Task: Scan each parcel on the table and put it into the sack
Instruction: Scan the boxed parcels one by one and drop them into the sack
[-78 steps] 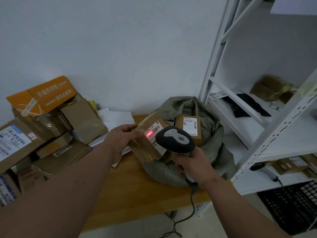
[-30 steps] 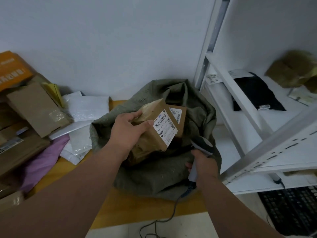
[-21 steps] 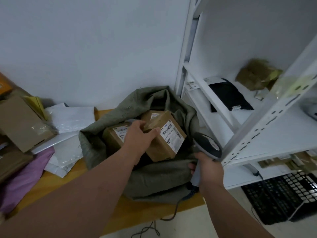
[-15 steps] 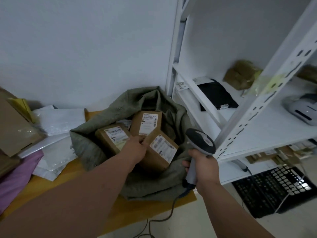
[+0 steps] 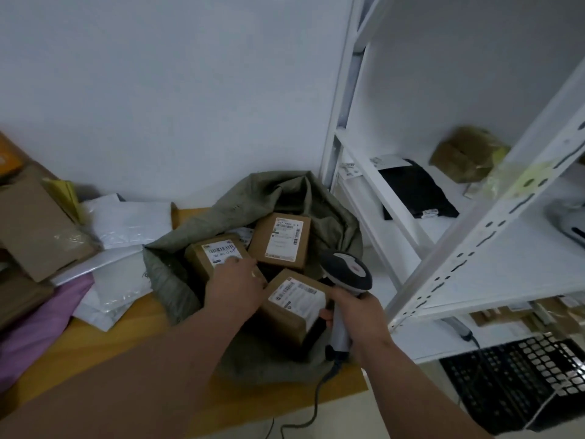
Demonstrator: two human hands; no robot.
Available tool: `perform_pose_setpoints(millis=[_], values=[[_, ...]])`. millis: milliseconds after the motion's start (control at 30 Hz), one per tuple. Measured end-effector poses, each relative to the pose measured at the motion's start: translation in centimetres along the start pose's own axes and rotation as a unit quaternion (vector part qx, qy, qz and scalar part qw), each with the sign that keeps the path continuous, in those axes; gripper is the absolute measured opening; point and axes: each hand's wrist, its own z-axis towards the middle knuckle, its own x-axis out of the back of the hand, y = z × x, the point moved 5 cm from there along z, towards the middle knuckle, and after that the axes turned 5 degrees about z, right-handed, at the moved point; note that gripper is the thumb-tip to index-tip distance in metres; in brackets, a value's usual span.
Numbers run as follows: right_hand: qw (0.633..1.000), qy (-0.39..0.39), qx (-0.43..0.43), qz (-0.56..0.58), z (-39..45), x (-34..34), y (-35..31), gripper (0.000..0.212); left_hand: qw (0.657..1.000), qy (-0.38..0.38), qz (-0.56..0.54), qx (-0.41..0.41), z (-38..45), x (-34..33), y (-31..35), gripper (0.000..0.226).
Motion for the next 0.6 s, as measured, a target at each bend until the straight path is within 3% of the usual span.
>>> perform_pose_setpoints(millis=[100, 300, 600], values=[[1.000, -0.015, -0.014, -0.001, 0.8, -1.0, 0.4, 0.008, 0.994, 0.092, 0.049, 0.037, 0.5, 2.4, -2.5, 0.045], [0.998, -0.061, -0.034, 0.001, 2.0, -5.3, -0.4, 0.006, 0.983, 0.143, 0.077, 0.084, 1.4, 4.8, -6.5, 0.042], [0.991, -0.121, -0.039, -0.032, 4.4, -11.3, -2.1, 0.021, 0.982, 0.019, 0.186, 0.038, 5.3, 4.6, -8.9, 0.039]])
